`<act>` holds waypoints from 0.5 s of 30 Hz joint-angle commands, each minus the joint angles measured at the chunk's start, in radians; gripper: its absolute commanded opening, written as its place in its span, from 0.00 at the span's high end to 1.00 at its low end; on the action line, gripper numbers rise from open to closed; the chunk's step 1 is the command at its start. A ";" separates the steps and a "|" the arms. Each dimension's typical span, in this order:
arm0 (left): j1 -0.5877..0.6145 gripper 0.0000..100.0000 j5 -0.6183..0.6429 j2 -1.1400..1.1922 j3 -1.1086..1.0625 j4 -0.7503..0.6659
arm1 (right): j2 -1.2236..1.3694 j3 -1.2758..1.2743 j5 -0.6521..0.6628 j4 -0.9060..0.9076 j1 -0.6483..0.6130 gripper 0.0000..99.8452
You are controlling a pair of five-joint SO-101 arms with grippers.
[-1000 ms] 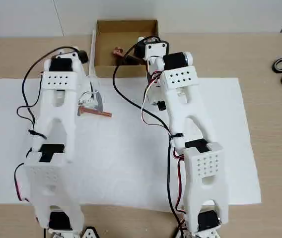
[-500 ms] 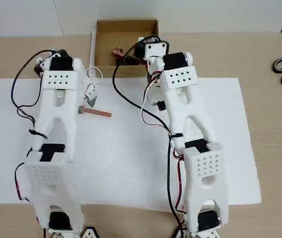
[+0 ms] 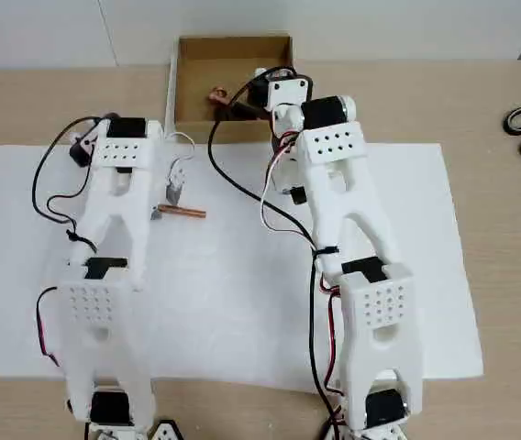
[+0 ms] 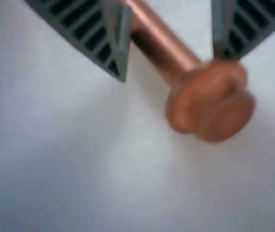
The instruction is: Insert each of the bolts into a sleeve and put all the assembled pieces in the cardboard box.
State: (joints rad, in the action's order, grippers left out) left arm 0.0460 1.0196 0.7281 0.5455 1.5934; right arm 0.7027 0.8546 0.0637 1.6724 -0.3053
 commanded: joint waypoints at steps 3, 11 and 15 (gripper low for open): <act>0.002 0.89 0.002 -0.009 0.039 -0.021 | -0.079 0.034 0.003 0.010 0.004 0.98; 0.002 0.99 -0.002 -0.008 0.033 -0.040 | -0.077 0.034 0.003 0.008 0.004 0.98; -0.002 1.00 -0.005 -0.008 0.036 -0.035 | -0.077 0.034 0.003 0.008 0.004 0.98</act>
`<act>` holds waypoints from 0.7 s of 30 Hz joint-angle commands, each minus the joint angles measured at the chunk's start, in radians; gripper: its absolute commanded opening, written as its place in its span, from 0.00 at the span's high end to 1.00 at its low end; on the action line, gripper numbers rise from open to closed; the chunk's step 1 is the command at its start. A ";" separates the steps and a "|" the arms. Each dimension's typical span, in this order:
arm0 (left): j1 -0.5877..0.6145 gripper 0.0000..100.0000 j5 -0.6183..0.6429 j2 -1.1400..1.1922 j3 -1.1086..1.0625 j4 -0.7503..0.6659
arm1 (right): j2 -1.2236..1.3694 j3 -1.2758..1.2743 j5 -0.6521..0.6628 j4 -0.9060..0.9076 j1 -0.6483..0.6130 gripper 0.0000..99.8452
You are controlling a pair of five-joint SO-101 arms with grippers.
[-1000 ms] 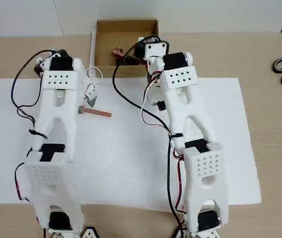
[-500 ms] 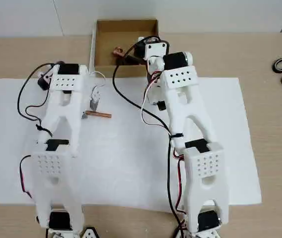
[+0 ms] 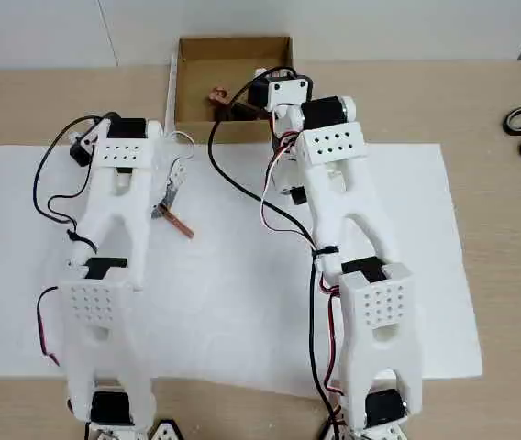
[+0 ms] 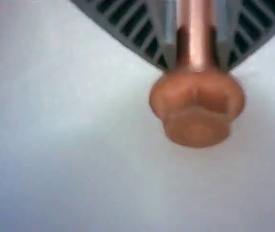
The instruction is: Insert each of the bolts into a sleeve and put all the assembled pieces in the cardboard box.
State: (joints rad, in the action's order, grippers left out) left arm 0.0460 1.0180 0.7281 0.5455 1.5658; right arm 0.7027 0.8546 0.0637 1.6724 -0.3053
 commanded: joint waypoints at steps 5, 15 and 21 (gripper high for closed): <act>-0.005 1.00 -0.098 -0.031 0.073 0.028 | -0.077 0.034 0.003 0.008 0.008 0.98; 0.034 1.00 -0.657 -0.080 0.274 0.186 | -0.077 0.034 0.003 0.008 0.008 0.98; 0.035 0.99 -0.964 0.080 0.277 0.186 | -0.077 0.034 0.003 0.010 0.008 0.98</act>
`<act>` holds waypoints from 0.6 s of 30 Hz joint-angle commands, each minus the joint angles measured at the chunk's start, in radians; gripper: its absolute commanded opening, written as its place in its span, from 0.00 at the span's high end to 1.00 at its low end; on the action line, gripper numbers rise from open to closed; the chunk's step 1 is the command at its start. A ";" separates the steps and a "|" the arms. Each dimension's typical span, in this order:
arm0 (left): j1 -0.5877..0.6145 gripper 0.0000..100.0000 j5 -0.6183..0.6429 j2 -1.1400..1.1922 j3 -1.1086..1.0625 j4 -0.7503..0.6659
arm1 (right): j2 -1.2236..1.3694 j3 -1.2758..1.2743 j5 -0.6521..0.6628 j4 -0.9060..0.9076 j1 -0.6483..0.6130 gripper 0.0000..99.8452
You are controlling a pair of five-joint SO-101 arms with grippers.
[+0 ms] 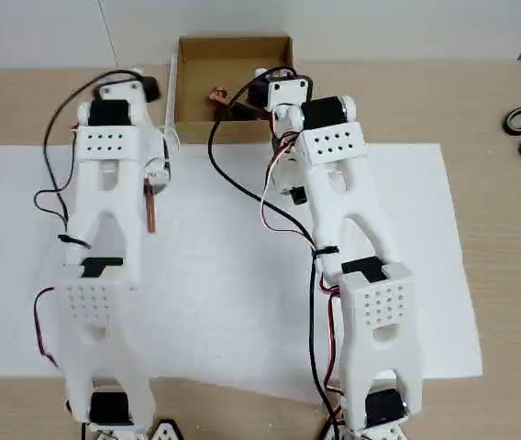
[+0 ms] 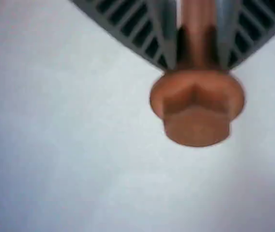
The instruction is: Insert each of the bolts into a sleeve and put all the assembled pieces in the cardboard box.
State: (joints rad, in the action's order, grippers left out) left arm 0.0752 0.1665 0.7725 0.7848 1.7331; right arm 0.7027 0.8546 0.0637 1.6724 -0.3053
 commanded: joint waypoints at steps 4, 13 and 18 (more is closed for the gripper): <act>0.023 0.92 -0.118 0.120 0.051 0.018 | -0.077 0.034 0.003 0.010 0.008 0.98; 0.037 0.89 -0.153 0.143 0.093 0.015 | -0.077 0.034 0.003 0.010 0.008 0.98; 0.038 0.99 -0.150 0.135 0.097 0.011 | -0.077 0.034 0.003 0.010 0.008 0.98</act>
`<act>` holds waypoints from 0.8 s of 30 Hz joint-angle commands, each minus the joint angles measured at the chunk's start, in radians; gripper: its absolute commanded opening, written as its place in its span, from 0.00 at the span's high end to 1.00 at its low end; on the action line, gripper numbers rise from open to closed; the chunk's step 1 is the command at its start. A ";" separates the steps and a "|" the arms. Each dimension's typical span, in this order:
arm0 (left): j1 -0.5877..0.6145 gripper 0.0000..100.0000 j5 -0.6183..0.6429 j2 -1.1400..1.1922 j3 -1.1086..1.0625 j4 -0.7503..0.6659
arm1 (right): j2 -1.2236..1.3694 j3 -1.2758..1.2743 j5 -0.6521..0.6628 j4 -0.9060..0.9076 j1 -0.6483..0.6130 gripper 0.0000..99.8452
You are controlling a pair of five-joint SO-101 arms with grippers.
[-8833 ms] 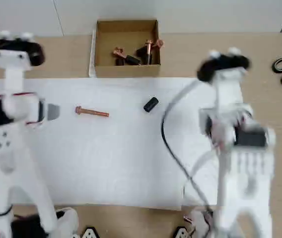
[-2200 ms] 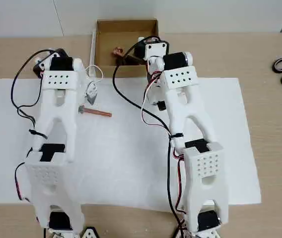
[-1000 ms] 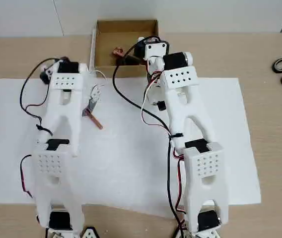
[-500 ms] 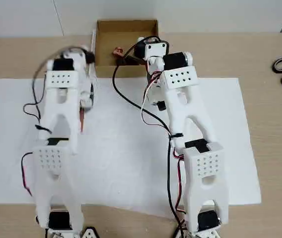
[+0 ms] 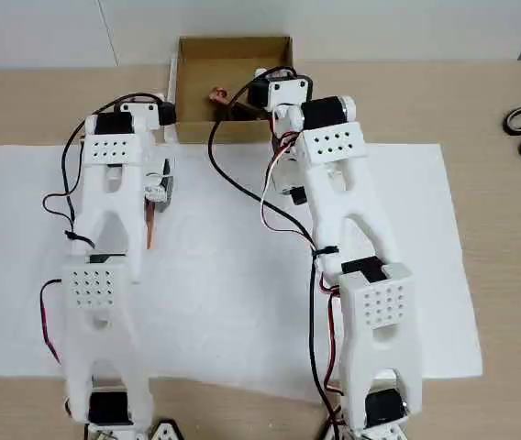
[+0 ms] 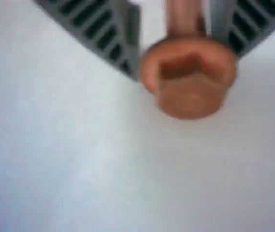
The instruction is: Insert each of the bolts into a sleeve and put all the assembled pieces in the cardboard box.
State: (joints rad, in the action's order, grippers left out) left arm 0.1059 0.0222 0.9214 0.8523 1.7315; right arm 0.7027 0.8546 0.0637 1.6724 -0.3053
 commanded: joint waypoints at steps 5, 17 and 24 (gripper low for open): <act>0.003 0.99 -0.005 -0.015 0.028 0.021 | -0.077 0.034 0.003 0.010 0.008 0.98; -0.035 0.99 -0.009 -0.460 -0.387 0.025 | -0.077 0.034 0.003 0.010 0.008 0.98; -0.043 0.99 -0.064 -0.818 -0.704 0.023 | -0.077 0.034 0.003 0.010 0.008 0.98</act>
State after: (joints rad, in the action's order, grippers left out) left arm 0.0721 -0.0023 0.3046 0.2325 1.7315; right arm 0.7027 0.8546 0.0637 1.6724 -0.3053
